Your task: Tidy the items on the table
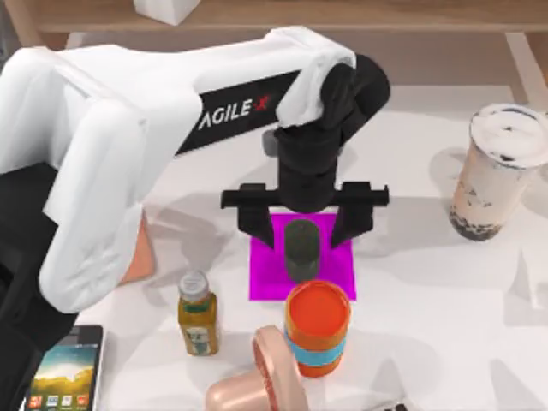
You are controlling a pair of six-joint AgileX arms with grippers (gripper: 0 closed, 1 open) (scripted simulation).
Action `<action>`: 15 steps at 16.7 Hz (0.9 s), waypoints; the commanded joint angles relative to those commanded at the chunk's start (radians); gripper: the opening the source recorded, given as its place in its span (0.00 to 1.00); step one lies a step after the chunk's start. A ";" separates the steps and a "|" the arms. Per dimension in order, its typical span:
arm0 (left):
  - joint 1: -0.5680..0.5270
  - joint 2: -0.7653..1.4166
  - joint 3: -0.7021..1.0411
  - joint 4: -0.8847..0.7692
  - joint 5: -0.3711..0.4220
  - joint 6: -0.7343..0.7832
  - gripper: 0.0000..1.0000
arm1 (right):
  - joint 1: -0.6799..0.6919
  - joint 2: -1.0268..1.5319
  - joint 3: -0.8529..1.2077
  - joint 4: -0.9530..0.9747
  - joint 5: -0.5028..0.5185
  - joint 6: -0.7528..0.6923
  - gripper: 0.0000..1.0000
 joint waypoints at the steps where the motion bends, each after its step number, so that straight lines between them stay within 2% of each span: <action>1: 0.000 0.000 0.000 0.000 0.000 0.000 1.00 | 0.000 0.000 0.000 0.000 0.000 0.000 1.00; 11: 0.002 -0.010 0.001 -0.002 0.001 0.004 1.00 | 0.000 0.000 0.000 0.000 0.000 0.000 1.00; 15: 0.022 -0.146 -0.048 0.002 0.014 0.074 1.00 | 0.000 0.000 0.000 0.000 0.000 0.000 1.00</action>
